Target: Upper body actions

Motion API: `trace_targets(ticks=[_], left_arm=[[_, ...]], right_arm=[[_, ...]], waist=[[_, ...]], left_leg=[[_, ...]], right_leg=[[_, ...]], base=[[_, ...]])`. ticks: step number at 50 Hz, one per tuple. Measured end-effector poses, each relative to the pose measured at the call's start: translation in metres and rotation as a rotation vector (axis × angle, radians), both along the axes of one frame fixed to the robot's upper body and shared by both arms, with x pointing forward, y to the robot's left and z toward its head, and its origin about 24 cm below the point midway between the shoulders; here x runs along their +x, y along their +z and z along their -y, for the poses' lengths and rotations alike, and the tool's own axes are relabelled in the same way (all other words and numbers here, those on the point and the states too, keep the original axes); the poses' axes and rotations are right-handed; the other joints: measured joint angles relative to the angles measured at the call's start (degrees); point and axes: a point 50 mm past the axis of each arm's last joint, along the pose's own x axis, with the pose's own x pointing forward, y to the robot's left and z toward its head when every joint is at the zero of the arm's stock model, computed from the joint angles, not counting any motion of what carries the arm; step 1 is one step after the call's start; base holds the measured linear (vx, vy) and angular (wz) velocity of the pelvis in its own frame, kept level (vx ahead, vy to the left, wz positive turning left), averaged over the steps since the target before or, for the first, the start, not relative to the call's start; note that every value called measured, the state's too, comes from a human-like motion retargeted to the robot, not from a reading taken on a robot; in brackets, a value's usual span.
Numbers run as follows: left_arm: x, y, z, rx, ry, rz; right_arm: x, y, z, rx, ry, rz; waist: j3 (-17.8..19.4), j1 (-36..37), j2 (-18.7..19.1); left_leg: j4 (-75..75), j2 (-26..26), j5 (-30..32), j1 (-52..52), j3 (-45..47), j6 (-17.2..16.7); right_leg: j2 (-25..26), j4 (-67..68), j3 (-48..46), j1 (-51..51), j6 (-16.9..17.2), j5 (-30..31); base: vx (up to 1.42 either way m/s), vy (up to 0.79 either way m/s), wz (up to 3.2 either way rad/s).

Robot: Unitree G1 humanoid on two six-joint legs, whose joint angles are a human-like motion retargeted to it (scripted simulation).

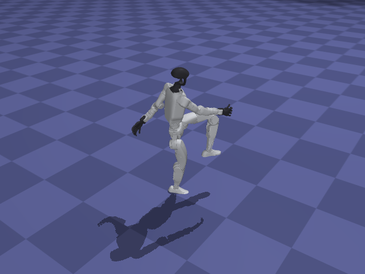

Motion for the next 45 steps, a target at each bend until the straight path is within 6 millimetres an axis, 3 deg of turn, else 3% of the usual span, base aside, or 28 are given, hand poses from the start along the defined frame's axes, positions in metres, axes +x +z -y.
trace_targets(ticks=[2,4,6,10,14,18,20,22,25,27,31,36,39,42,45], left_arm=[[0.013,-0.009,-0.002,0.003,-0.01,0.048],[0.032,-0.019,-0.006,-0.007,-0.052,0.111],[0.05,-0.028,-0.01,-0.006,-0.103,0.173],[0.084,-0.043,-0.013,0.041,-0.131,0.284],[0.112,-0.054,-0.009,0.105,-0.04,0.377],[0.127,-0.059,-0.005,0.187,0.045,0.423],[0.136,-0.061,-0.008,0.213,0.056,0.448],[0.145,-0.063,-0.009,0.219,0.055,0.472],[0.162,-0.066,-0.007,0.213,0.054,0.512],[0.172,-0.068,-0.011,0.221,0.047,0.546],[0.194,-0.07,-0.021,0.268,0.017,0.607],[0.189,-0.066,-0.033,0.303,-0.03,0.576],[0.191,-0.066,-0.046,0.485,-0.076,0.625],[0.228,-0.067,-0.047,0.585,-0.081,0.758],[0.296,-0.063,-0.035,0.544,-0.05,0.943]], right_arm=[[0.003,0.014,0.002,0.001,-0.038,0.086],[0.002,0.01,0.008,-0.024,-0.047,0.107],[-0.005,-0.012,0.016,-0.052,-0.055,0.037],[-0.035,-0.08,0.025,-0.072,-0.036,-0.177],[-0.086,-0.153,0.022,-0.042,-0.065,-0.41],[-0.157,-0.219,0.011,-0.012,-0.075,-0.68],[-0.192,-0.241,0.005,0.017,-0.083,-0.8],[-0.22,-0.256,0.004,0.05,-0.083,-0.879],[-0.25,-0.268,0.01,0.054,-0.065,-0.936],[-0.259,-0.27,0.014,0.029,-0.062,-0.938],[-0.257,-0.267,0.031,-0.032,-0.08,-0.873],[-0.269,-0.27,0.05,-0.151,-0.045,-0.902],[-0.293,-0.277,0.054,-0.219,-0.016,-0.96],[-0.321,-0.283,0.062,-0.277,-0.043,-0.994],[-0.36,-0.289,0.073,-0.345,-0.08,-1.073]], waist=[[-0.72,-0.28,0.4],[-2.68,-0.91,1.55],[-5.62,-1.92,2.62],[-10.71,-5.63,2.95],[-14.07,-12.75,2.74],[-18.68,-19.38,2.05],[-20.72,-23.15,3.32],[-21.76,-26.54,4.67],[-24.59,-31.55,5.13],[-25.13,-33.27,4.57],[-21.04,-31.01,3.36],[-20.16,-28.45,2.3],[-21.22,-31.62,2.64],[-20.02,-33.85,5.36],[-18.39,-35.91,8.33]], left_leg=[[0.14,0.49,0.86,2.26,-1.39,-1.0],[0.29,1.03,1.8,4.31,-4.08,-2.1],[-0.97,0.8,3.34,7.35,-6.91,-3.93],[-11.81,-3.77,7.53,21.16,-6.08,-7.2],[-36.68,-17.67,11.52,39.02,-3.24,-8.0],[-68.95,-32.17,17.34,54.75,-5.81,-11.07],[-84.17,-36.15,9.97,61.76,-7.31,-14.24],[-94.2,-38.35,5.9,65.21,-6.9,-12.41],[-100.69,-40.46,8.63,64.19,-11.34,-12.53],[-101.55,-41.26,9.08,62.53,-12.11,-11.79],[-100.14,-42.1,7.73,62.48,-10.27,-10.11],[-100.36,-43.08,5.83,64.7,-6.62,-9.02],[-99.53,-42.75,4.87,65.06,-7.97,-8.32],[-97.58,-39.29,3.96,65.88,-9.31,-8.31],[-96.18,-36.03,3.38,66.69,-10.12,-8.22]], right_leg=[[0.98,-1.0,-1.13,0.25,-0.07,0.23],[2.64,-2.64,-3.13,0.2,-0.06,0.65],[4.24,-4.29,-5.51,-0.18,0.11,1.0],[4.85,-6.74,-10.16,-0.8,1.23,0.99],[3.34,-8.09,-15.99,0.22,3.55,-0.19],[3.09,-8.98,-19.77,0.2,5.25,-1.61],[5.4,-9.33,-22.53,0.07,5.48,-2.41],[6.69,-10.09,-25.0,0.67,6.22,-2.89],[6.02,-11.59,-28.48,-0.87,8.0,-2.69],[4.97,-11.9,-29.55,-2.23,8.89,-2.21],[3.64,-11.36,-27.47,-2.76,9.48,-1.13],[2.44,-8.15,-23.59,-3.66,10.34,-2.09],[1.99,-2.33,-24.65,-4.67,9.99,-3.73],[1.95,11.38,-25.72,-9.06,5.85,0.87],[0.37,34.42,-25.8,-19.01,-0.2,3.79]], base=[[-0.06,-0.12,0.5],[-0.08,-0.06,0.91],[-0.04,0.04,1.14],[0.0,0.13,1.2],[0.02,0.18,1.41],[0.08,0.3,0.99],[0.03,0.26,1.09],[-0.04,0.32,1.15],[-0.09,0.34,1.1],[-0.17,0.21,0.56],[-0.22,0.24,-0.39],[-0.08,0.16,-0.67],[0.13,0.12,0.27],[-0.02,0.1,0.26],[-0.07,0.1,0.03]])
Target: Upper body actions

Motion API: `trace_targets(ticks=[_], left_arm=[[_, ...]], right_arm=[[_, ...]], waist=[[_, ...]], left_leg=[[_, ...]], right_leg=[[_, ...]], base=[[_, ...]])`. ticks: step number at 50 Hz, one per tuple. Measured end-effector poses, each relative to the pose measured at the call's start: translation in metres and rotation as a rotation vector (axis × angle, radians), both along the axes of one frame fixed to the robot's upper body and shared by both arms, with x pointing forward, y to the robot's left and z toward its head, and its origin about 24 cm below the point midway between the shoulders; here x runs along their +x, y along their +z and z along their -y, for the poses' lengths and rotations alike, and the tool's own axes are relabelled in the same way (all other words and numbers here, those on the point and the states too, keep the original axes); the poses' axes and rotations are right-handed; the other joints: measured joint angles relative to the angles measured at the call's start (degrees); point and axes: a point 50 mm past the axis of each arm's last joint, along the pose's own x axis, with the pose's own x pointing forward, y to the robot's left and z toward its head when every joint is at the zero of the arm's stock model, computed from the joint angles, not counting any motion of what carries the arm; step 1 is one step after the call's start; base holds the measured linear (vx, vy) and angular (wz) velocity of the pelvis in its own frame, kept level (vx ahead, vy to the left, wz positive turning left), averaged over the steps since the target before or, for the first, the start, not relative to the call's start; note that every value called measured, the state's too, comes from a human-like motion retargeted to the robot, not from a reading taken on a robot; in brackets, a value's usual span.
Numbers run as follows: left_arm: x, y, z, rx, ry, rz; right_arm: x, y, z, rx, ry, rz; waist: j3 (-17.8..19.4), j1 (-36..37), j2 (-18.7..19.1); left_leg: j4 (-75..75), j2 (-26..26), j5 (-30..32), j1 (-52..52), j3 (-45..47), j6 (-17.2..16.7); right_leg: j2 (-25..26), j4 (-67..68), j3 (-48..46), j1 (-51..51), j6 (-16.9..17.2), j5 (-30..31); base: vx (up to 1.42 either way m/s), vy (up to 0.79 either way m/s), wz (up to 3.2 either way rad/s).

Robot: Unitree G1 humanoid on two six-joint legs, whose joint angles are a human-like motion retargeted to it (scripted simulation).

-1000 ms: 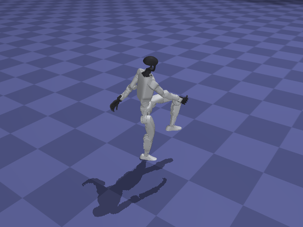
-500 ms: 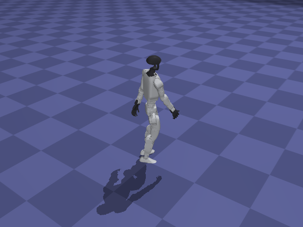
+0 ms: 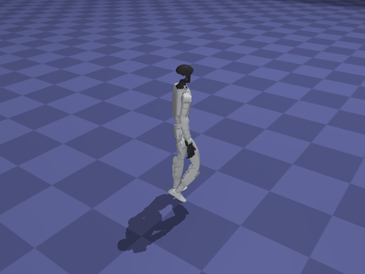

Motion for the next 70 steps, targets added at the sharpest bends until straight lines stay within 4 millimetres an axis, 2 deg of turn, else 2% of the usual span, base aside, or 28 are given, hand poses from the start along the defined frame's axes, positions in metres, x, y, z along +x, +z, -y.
trace_targets(ticks=[2,4,7,10,13,15,17,20,23,25,27,28,30,33,35,37,40,43,45,47,50,52,55,57,62,65,70], left_arm=[[0.059,0.013,0.007,0.003,-0.02,0.166],[0.121,0.036,0.017,0.007,-0.053,0.348],[0.205,0.09,0.026,0.036,-0.1,0.625],[0.264,0.152,0.021,0.121,-0.114,0.857],[0.294,0.2,0.008,0.215,-0.087,0.984],[0.304,0.221,0.001,0.246,-0.08,1.04],[0.309,0.231,-0.004,0.258,-0.079,1.068],[0.309,0.23,0.002,0.253,-0.088,1.071],[0.298,0.208,0.01,0.231,-0.11,1.009],[0.285,0.185,0.013,0.221,-0.136,0.933],[0.266,0.158,0.01,0.215,-0.184,0.835],[0.255,0.143,0.012,0.208,-0.197,0.778],[0.225,0.111,0.01,0.179,-0.228,0.652],[0.165,0.062,0.015,0.094,-0.221,0.44],[0.121,0.035,0.023,0.019,-0.197,0.298],[0.078,0.017,0.03,-0.049,-0.175,0.165],[0.022,0.001,0.033,-0.12,-0.145,-0.01],[-0.019,-0.006,0.025,-0.144,-0.153,-0.132],[-0.044,-0.007,0.016,-0.151,-0.189,-0.204],[-0.064,-0.007,0.012,-0.152,-0.212,-0.255],[-0.083,-0.008,0.019,-0.176,-0.157,-0.281],[-0.093,-0.008,0.024,-0.211,-0.096,-0.292],[-0.105,-0.008,0.033,-0.261,-0.031,-0.315],[-0.108,-0.008,0.036,-0.268,-0.028,-0.311],[-0.097,-0.01,0.035,-0.23,-0.096,-0.3],[-0.085,-0.01,0.033,-0.211,-0.144,-0.294],[-0.093,-0.011,0.04,-0.222,-0.156,-0.299]], right_arm=[[-0.04,-0.003,0.009,-0.048,-0.003,-0.13],[-0.084,0.0,0.021,-0.094,-0.02,-0.303],[-0.153,0.015,0.037,-0.149,-0.059,-0.607],[-0.203,0.04,0.054,-0.248,-0.091,-0.836],[-0.232,0.061,0.066,-0.358,-0.151,-0.942],[-0.245,0.071,0.068,-0.403,-0.226,-0.978],[-0.253,0.074,0.064,-0.398,-0.326,-0.989],[-0.253,0.069,0.049,-0.33,-0.474,-0.965],[-0.24,0.056,0.036,-0.251,-0.508,-0.917],[-0.225,0.046,0.03,-0.213,-0.477,-0.859],[-0.191,0.029,0.031,-0.153,-0.387,-0.763],[-0.181,0.024,0.028,-0.144,-0.355,-0.726],[-0.143,0.013,0.032,-0.122,-0.247,-0.623],[-0.099,0.003,0.03,-0.11,-0.147,-0.482],[-0.07,0.0,0.03,-0.105,-0.103,-0.387],[-0.046,0.0,0.03,-0.107,-0.076,-0.306],[-0.017,0.001,0.03,-0.094,-0.038,-0.215],[0.001,0.001,0.022,-0.058,-0.006,-0.177],[0.009,0.001,0.015,-0.025,0.001,-0.171],[0.021,0.002,0.01,0.003,0.007,-0.144],[0.047,0.007,0.005,0.018,0.07,-0.064],[0.057,0.008,0.001,0.014,0.129,-0.036],[0.047,0.005,-0.003,-0.006,0.182,-0.081],[0.026,0.0,-0.002,-0.01,0.159,-0.162],[-0.028,-0.005,0.001,0.027,0.045,-0.368],[-0.045,-0.005,0.001,0.004,0.005,-0.416],[-0.072,-0.003,0.011,-0.082,0.035,-0.472]], waist=[[1.0,-1.4,0.4],[3.24,-6.57,0.94],[7.22,-14.59,2.4],[12.3,-22.85,5.24],[16.97,-29.24,6.61],[18.44,-32.01,7.08],[18.33,-33.27,7.04],[16.36,-32.08,6.79],[12.81,-30.07,7.56],[10.23,-28.73,8.4],[9.73,-25.09,8.72],[8.14,-24.32,9.26],[6.6,-20.98,8.36],[2.47,-16.83,7.1],[-0.47,-14.11,6.27],[-3.12,-11.95,4.17],[-5.11,-5.65,-1.1],[-7.1,3.3,-4.67],[-8.64,7.8,-6.4],[-8.85,8.33,-6.57],[-4.76,4.15,-5.51],[-3.19,0.04,-4.71],[-3.46,-4.69,-4.0],[-4.39,-3.65,-4.03],[-3.62,3.35,-5.12],[-2.74,4.53,-5.28],[-4.8,2.41,-4.03]], left_leg=[[0.29,0.07,-0.07,0.6,0.23,0.61],[0.77,-1.15,-0.14,1.25,-2.95,2.13],[2.38,-0.76,-0.16,1.76,-7.42,3.56],[6.0,3.02,-0.78,1.15,-11.25,3.95],[9.94,6.91,-2.22,0.87,-12.05,4.11],[12.16,8.96,-3.15,0.22,-12.33,3.81],[13.01,9.41,-3.68,-0.17,-12.84,3.65],[12.53,8.59,-3.93,-0.35,-11.75,3.67],[10.15,7.74,-2.99,-1.03,-10.92,3.31],[8.42,7.42,-2.14,-1.77,-10.44,2.95],[8.42,8.01,-2.85,-0.84,-7.18,2.57],[7.34,7.96,-2.33,-1.22,-7.06,2.27],[6.35,6.71,-2.68,0.22,-3.55,1.94],[3.47,4.08,-2.24,1.29,-0.39,1.29],[2.51,2.15,-2.27,0.79,1.2,1.04],[1.81,-1.38,-2.42,0.08,2.04,1.27],[-0.64,-7.67,-2.36,1.35,6.39,1.2],[-2.96,-9.65,-2.13,1.2,12.75,-0.14],[-3.91,-9.44,-1.44,0.07,15.35,-1.2],[-4.26,-8.49,-0.47,-1.44,14.6,-1.67],[-3.71,-7.25,0.84,-1.35,11.75,-1.87],[-2.93,-6.17,1.41,-1.99,9.55,-2.24],[-1.23,-4.8,2.0,-3.95,6.64,-3.06],[-0.34,-4.22,2.56,-5.38,6.24,-3.82],[0.04,-4.11,5.22,-6.83,4.47,-5.97],[0.57,-4.42,5.59,-7.72,0.12,-6.6],[0.05,-4.74,4.38,-7.91,-1.37,-4.47]], right_leg=[[-4.02,17.74,-0.3,-8.4,-2.02,-2.64],[-9.96,33.46,-1.45,-16.2,-2.61,-6.06],[-14.81,49.53,-0.61,-29.41,-2.63,-9.99],[-14.43,54.46,-2.05,-41.71,-2.63,-11.66],[-11.33,51.35,-4.47,-51.47,-2.62,-11.4],[-9.58,47.75,-6.16,-55.96,-2.61,-10.88],[-9.07,44.12,-7.8,-56.86,-2.6,-10.23],[-8.3,40.6,-9.08,-53.84,-2.55,-8.9],[-8.8,38.56,-10.78,-45.4,-2.62,-8.47],[-9.0,36.48,-12.14,-38.15,-2.63,-7.78],[-6.43,32.94,-10.65,-30.09,-1.53,-5.91],[-5.84,30.66,-10.21,-26.31,-0.79,-5.43],[-1.98,23.95,-5.92,-18.39,0.17,-3.11],[4.84,7.92,2.29,-6.43,2.19,1.35],[6.11,-5.41,5.87,1.93,3.41,2.91],[4.15,-21.27,5.39,10.16,4.6,2.66],[2.15,-39.66,8.52,17.7,9.61,-4.04],[-0.15,-46.93,3.81,17.15,12.8,-1.24],[-0.5,-46.49,6.66,14.15,12.85,-0.87],[1.08,-44.42,13.4,10.66,10.98,-1.34],[1.83,-44.47,10.12,12.33,9.99,-1.65],[2.49,-45.55,9.09,13.57,9.76,-1.67],[2.81,-47.05,7.0,14.24,9.54,-1.52],[2.73,-47.0,6.84,13.39,9.22,-1.56],[2.66,-47.06,6.72,12.59,8.46,-1.49],[2.34,-47.37,5.25,12.9,8.47,-1.67],[2.16,-47.56,4.01,13.15,8.9,-1.95]], base=[[-0.02,0.16,0.14],[-0.02,0.33,1.32],[-0.03,0.28,1.4],[-0.05,0.15,1.07],[-0.03,0.01,0.47],[0.05,-0.11,0.08],[0.07,-0.15,-0.1],[0.03,-0.13,-0.32],[0.04,-0.09,-0.32],[0.02,-0.07,-0.51],[0.02,-0.02,-1.06],[0.06,-0.06,-0.86],[0.1,-0.06,-1.11],[0.13,-0.06,-0.9],[0.14,-0.07,-0.6],[0.16,-0.09,-0.25],[0.1,-0.13,-1.07],[0.09,-0.22,-1.73],[0.18,-0.27,-0.95],[0.02,-0.2,0.25],[-0.12,-0.16,0.8],[-0.1,-0.11,0.96],[0.06,-0.1,0.81],[0.1,-0.07,0.27],[-0.01,-0.1,0.06],[-0.05,-0.05,0.42],[0.1,0.07,0.21]])
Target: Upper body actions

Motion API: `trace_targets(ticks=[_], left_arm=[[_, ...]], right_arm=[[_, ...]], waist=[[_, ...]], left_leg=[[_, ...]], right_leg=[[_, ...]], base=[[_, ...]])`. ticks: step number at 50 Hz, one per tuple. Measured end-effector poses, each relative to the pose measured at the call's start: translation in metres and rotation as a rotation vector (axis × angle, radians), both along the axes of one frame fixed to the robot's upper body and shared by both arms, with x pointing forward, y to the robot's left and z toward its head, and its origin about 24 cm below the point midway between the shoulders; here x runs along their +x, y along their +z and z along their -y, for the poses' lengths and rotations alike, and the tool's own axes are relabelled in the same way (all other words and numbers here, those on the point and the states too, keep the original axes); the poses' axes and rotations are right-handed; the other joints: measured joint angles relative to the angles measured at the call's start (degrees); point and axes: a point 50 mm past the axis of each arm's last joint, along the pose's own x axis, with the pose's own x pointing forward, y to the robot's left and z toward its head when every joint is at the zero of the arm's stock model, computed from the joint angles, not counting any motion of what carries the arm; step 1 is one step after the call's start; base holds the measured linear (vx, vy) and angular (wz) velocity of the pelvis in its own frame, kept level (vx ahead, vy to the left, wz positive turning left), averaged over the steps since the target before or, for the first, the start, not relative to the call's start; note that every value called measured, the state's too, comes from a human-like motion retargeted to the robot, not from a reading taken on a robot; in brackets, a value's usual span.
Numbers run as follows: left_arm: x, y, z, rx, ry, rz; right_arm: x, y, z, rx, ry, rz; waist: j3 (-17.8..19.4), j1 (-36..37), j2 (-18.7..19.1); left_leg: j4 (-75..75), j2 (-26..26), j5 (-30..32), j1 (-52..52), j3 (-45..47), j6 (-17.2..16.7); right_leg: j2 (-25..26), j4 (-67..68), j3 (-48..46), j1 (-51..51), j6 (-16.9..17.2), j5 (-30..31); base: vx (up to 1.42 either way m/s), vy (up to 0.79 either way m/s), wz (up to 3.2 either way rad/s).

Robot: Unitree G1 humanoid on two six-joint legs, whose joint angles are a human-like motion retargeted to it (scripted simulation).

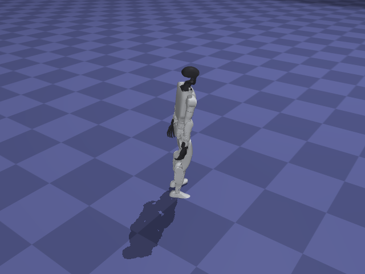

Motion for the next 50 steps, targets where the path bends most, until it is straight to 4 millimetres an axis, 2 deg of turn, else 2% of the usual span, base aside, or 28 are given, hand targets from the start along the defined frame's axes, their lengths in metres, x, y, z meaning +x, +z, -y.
trace_targets(ticks=[3,7,15,21,28,33,41,47,50], left_arm=[[-0.008,0.0,0.006,-0.032,0.025,-0.01],[-0.013,0.0,0.006,-0.067,0.05,-0.017],[-0.016,0.003,-0.004,-0.122,0.052,-0.124],[-0.008,0.002,-0.004,-0.107,0.104,-0.096],[-0.003,0.001,-0.003,-0.101,0.072,-0.078],[-0.004,0.001,-0.002,-0.095,0.036,-0.083],[-0.008,0.001,-0.001,-0.116,-0.005,-0.098],[-0.011,0.002,0.0,-0.114,0.0,-0.112],[-0.011,0.002,0.001,-0.132,0.004,-0.11]], right_arm=[[-0.007,0.002,0.007,-0.022,0.023,-0.029],[-0.006,0.003,0.01,-0.039,-0.02,-0.025],[0.011,-0.003,-0.011,0.049,-0.142,0.078],[0.028,-0.004,-0.018,0.092,-0.023,0.116],[0.036,-0.004,-0.017,0.116,0.063,0.114],[0.031,-0.004,-0.014,0.107,0.038,0.099],[0.014,-0.002,-0.009,0.105,-0.034,0.017],[0.004,-0.001,-0.005,0.089,-0.032,-0.024],[0.004,-0.001,-0.004,0.074,-0.026,-0.018]], waist=[[-1.68,-1.55,1.39],[-3.47,-4.35,2.49],[-5.06,-3.7,1.86],[-5.68,-3.85,1.56],[-6.02,-3.55,1.02],[-6.11,-3.81,1.08],[-5.54,-3.81,1.11],[-5.55,0.06,1.03],[-5.05,-2.85,1.11]], left_leg=[[-1.73,-0.04,-0.32,0.9,1.15,0.83],[-2.84,-0.15,-0.46,1.23,1.34,1.09],[-3.62,-0.65,-1.41,2.45,3.24,1.69],[-4.29,-0.88,-1.71,3.07,4.23,2.04],[-4.58,-1.63,-1.92,3.57,4.6,2.3],[-4.61,-2.02,-1.99,3.99,4.32,2.48],[-4.5,-2.32,-2.07,4.78,4.03,2.62],[-4.48,-1.51,-2.46,5.02,7.64,2.17],[-4.22,-1.99,-2.11,4.82,4.67,2.45]], right_leg=[[0.6,0.26,0.53,-0.45,0.16,-0.11],[0.75,0.56,0.65,-1.06,0.57,-0.2],[0.74,0.98,1.89,-1.74,0.92,0.21],[0.87,1.08,2.63,-2.11,1.14,0.54],[0.51,1.08,2.9,-2.01,1.21,0.64],[0.42,1.0,2.75,-1.37,1.18,0.45],[0.52,0.7,2.8,-0.24,0.89,0.39],[1.0,0.73,6.35,-0.16,1.07,0.14],[0.53,0.76,3.41,-0.28,0.88,0.61]], base=[[0.08,0.1,-0.23],[0.02,0.03,-0.07],[0.0,0.02,-0.26],[0.0,0.01,-0.08],[0.0,0.0,0.0],[0.0,0.0,0.0],[0.0,0.0,0.0],[-0.01,0.0,-0.49],[0.0,-0.01,0.68]])
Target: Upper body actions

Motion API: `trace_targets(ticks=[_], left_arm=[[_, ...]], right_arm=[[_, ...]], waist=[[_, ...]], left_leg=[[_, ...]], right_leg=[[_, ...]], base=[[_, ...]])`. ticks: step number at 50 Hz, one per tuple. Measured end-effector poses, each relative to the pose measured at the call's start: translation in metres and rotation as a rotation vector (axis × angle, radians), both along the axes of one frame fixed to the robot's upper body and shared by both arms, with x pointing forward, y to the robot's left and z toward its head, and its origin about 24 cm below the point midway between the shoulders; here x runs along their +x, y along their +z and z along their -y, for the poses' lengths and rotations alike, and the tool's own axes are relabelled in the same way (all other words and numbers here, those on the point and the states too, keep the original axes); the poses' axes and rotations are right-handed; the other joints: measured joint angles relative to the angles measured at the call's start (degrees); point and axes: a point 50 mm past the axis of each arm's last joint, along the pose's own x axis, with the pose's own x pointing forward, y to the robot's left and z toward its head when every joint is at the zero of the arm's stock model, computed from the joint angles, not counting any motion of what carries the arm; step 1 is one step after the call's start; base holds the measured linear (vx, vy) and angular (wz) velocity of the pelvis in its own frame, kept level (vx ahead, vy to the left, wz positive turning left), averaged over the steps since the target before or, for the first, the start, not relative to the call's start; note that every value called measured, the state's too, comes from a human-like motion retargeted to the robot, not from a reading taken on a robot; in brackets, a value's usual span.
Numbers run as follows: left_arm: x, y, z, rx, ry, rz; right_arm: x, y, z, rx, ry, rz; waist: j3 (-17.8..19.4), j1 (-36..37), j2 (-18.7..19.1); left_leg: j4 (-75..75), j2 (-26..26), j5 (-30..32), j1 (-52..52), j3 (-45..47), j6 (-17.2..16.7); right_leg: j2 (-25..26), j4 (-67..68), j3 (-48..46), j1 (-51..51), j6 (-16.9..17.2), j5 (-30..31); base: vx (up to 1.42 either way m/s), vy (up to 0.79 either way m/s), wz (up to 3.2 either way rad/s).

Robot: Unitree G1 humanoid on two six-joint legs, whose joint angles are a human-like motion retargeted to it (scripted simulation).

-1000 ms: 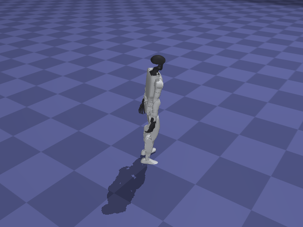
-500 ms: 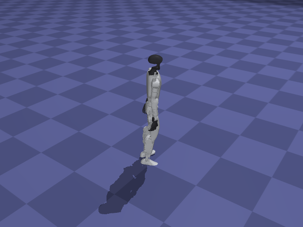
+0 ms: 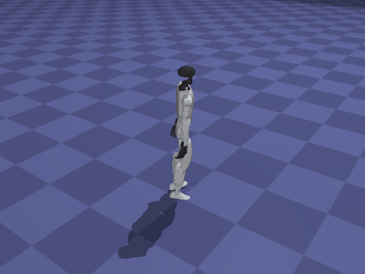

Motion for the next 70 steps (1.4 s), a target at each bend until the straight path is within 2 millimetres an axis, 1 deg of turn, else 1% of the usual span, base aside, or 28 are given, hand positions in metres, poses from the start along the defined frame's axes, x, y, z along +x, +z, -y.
trace_targets(ticks=[5,15,27,33,38,46,57,70], left_arm=[[0.0,0.0,0.0,-0.007,0.01,0.003],[0.003,-0.001,-0.001,-0.028,0.027,0.033],[0.005,-0.001,-0.01,0.014,0.039,0.041],[0.004,0.0,-0.007,0.015,0.061,0.033],[0.004,-0.001,-0.004,0.005,0.045,0.035],[0.006,-0.001,-0.001,-0.005,0.021,0.04],[0.008,-0.001,-0.004,0.006,0.028,0.044],[0.01,-0.001,-0.003,0.003,0.034,0.049]], right_arm=[[0.004,0.0,0.001,-0.004,0.022,0.013],[0.012,-0.001,-0.002,0.021,0.011,0.035],[0.011,-0.001,-0.002,0.021,0.041,0.033],[0.009,-0.001,0.0,0.007,0.041,0.027],[0.008,0.0,0.001,-0.004,0.048,0.027],[0.013,-0.001,0.0,-0.005,0.065,0.041],[0.018,-0.001,-0.002,0.004,0.079,0.06],[0.016,-0.001,0.0,-0.002,0.073,0.056]], waist=[[0.4,-0.62,0.01],[0.33,-0.61,-0.2],[-0.23,-0.51,-0.72],[-0.46,-0.48,-0.9],[-0.59,-0.35,-0.97],[-0.45,-0.34,-1.09],[-0.27,-0.28,-1.06],[-0.18,-0.27,-0.93]], left_leg=[[0.09,0.15,0.1,0.05,0.07,-0.06],[0.19,0.63,0.2,-0.03,0.93,-0.29],[0.31,0.87,0.36,-0.26,0.6,-0.38],[0.33,0.7,0.4,-0.44,0.21,-0.3],[0.29,0.53,0.44,-0.57,-0.04,-0.22],[0.23,0.38,0.52,-0.6,-0.33,-0.13],[0.01,0.37,0.71,-0.66,-0.26,-0.13],[-0.17,0.28,0.73,-0.63,0.12,-0.18]], right_leg=[[0.13,0.05,0.05,0.04,-0.14,0.08],[0.38,0.08,0.77,-0.4,-0.25,0.52],[0.5,0.25,0.53,-0.46,-0.22,0.39],[0.43,0.27,0.25,-0.46,-0.19,0.28],[0.33,0.28,0.02,-0.48,-0.14,0.21],[0.21,0.29,-0.27,-0.41,-0.06,0.19],[0.22,0.2,-0.32,-0.51,0.02,0.32],[0.25,0.03,-0.08,-0.64,0.02,0.49]], base=[[0.0,0.0,0.07],[0.0,0.0,0.0],[0.0,0.0,0.0],[0.0,0.0,0.0],[0.0,0.0,0.0],[0.0,0.0,0.0],[0.0,0.0,0.0],[0.0,0.0,0.0]])
